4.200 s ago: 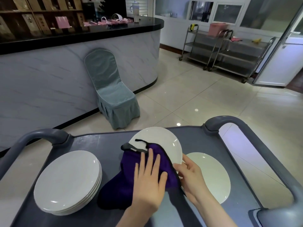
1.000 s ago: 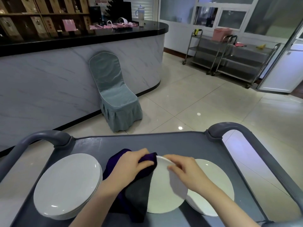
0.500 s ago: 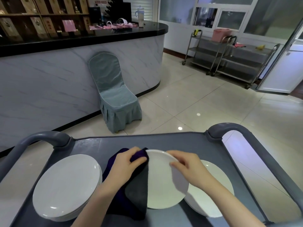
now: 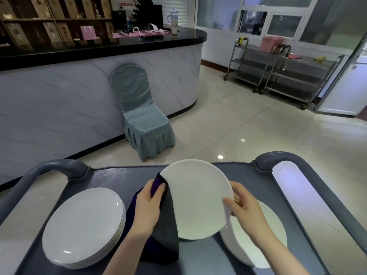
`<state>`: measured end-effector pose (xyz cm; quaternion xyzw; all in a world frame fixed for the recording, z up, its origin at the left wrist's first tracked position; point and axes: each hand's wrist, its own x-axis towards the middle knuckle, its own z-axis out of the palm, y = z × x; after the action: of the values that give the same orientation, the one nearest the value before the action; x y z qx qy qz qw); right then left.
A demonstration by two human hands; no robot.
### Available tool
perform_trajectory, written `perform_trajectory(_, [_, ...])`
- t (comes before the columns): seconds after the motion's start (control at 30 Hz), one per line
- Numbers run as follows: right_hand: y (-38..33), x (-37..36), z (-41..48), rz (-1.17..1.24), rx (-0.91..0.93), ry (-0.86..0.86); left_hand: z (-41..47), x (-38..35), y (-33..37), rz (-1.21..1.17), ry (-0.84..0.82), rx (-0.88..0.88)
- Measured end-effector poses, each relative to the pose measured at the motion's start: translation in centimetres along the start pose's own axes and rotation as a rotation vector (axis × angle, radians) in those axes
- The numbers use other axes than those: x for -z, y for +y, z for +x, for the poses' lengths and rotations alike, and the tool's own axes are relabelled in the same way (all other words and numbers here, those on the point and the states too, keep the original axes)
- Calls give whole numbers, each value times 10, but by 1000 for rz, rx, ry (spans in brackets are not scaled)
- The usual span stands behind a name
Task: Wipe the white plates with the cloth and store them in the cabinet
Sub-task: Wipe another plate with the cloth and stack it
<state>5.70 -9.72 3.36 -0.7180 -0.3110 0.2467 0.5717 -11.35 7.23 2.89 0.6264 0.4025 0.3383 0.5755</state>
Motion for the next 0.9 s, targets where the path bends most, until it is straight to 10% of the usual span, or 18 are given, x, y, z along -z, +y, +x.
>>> perform_trajectory(0.23, [-36,-20,28,-722,405,-330,11,2,18,408,-398,-376])
perform_trajectory(0.53, [-24,-9,24,-163,183,-22,-1,8,4,-65,-80,83])
perform_trajectory(0.9, [-22,-28,26,-387,305,-193,11,14,12,379,-336,-313])
